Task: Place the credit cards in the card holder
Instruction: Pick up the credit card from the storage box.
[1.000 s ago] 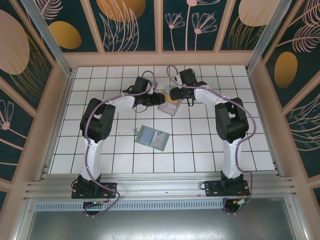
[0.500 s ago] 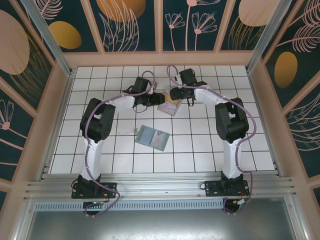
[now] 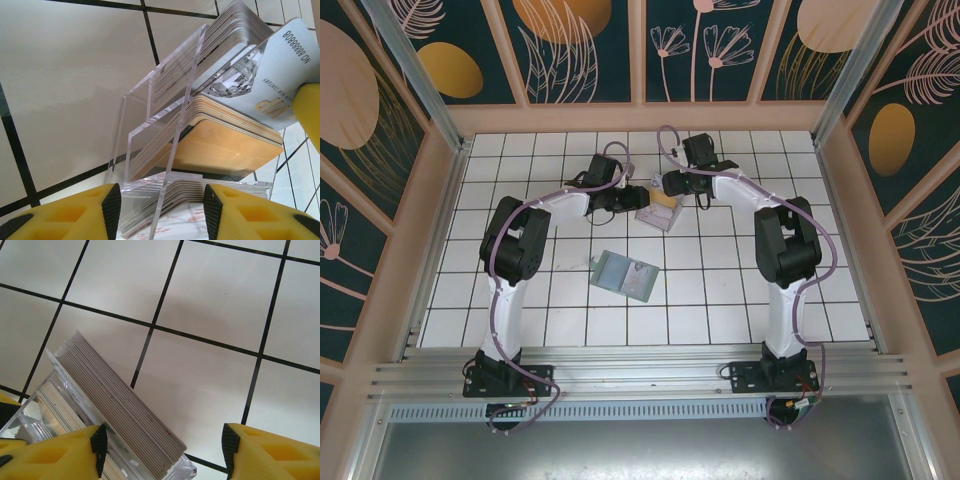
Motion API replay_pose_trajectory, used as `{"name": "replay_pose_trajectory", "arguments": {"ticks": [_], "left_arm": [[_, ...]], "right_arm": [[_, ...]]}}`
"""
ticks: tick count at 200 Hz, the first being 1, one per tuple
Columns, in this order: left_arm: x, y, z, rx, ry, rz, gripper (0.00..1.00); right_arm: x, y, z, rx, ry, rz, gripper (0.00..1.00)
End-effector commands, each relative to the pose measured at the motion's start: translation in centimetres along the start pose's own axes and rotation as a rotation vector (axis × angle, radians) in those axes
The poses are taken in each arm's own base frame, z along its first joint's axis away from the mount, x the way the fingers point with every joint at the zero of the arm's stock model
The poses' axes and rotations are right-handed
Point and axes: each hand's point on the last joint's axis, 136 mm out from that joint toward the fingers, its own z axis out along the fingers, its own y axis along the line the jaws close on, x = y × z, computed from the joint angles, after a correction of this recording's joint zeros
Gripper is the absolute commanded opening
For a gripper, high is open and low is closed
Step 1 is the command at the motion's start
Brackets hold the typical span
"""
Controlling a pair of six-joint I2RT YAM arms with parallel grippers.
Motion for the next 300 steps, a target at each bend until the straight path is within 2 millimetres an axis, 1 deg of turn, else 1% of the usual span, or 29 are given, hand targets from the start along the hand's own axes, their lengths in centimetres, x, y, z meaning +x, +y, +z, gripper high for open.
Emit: {"name": "replay_pose_trajectory", "arguments": {"ticks": [1,13,40,66,96,121,130,149,161,172,185,211,249,260,300], "left_arm": [[1.5,1.3,0.0,-0.043,0.039,-0.031,0.49],[1.5,1.4,0.0,-0.043,0.039,-0.033,0.49],[1.6,1.3,0.0,-0.038,0.039,-0.038,0.49],[1.7,1.3,0.1,-0.034,0.04,-0.041,0.49],[1.6,1.2,0.0,-0.032,0.037,-0.042,0.49],[1.7,1.1,-0.1,-0.028,0.037,-0.043,0.49],[1.6,1.1,-0.1,-0.027,0.036,-0.042,0.49],[1.6,1.0,-0.1,-0.026,0.035,-0.042,0.49],[1.5,0.9,-0.1,-0.024,0.034,-0.041,0.49],[1.4,1.0,-0.2,-0.026,0.032,-0.042,0.49],[1.5,0.9,-0.2,-0.023,0.033,-0.041,0.49],[1.5,0.9,-0.2,-0.022,0.034,-0.04,0.49],[1.6,0.9,-0.2,-0.023,0.036,-0.042,0.49],[1.6,1.0,-0.2,-0.023,0.035,-0.041,0.49],[1.6,0.9,-0.3,-0.022,0.034,-0.041,0.49]], "right_arm": [[-2.4,0.2,-1.8,-0.022,-0.07,-0.007,0.61],[-2.2,0.4,-1.7,-0.031,-0.064,-0.011,0.6],[-2.4,0.4,-2.1,-0.031,-0.073,-0.017,0.55],[-2.4,0.5,-2.3,-0.034,-0.072,-0.024,0.54],[-2.1,1.0,-2.1,-0.037,-0.064,-0.039,0.54],[-1.9,1.0,-2.1,-0.026,-0.061,-0.044,0.48],[-2.0,1.0,-2.2,-0.024,-0.063,-0.047,0.44],[-2.0,1.2,-2.2,-0.023,-0.062,-0.053,0.4],[-2.0,1.3,-2.2,-0.023,-0.059,-0.061,0.34],[-2.0,1.5,-2.2,-0.023,-0.058,-0.067,0.32],[-1.9,1.7,-2.2,-0.028,-0.056,-0.074,0.27],[-1.9,2.0,-2.4,-0.037,-0.058,-0.087,0.23],[-1.6,2.5,-2.3,-0.05,-0.049,-0.105,0.22],[-1.5,2.5,-2.4,-0.052,-0.047,-0.105,0.18],[-1.9,2.5,-2.9,-0.051,-0.066,-0.113,0.15]]}}
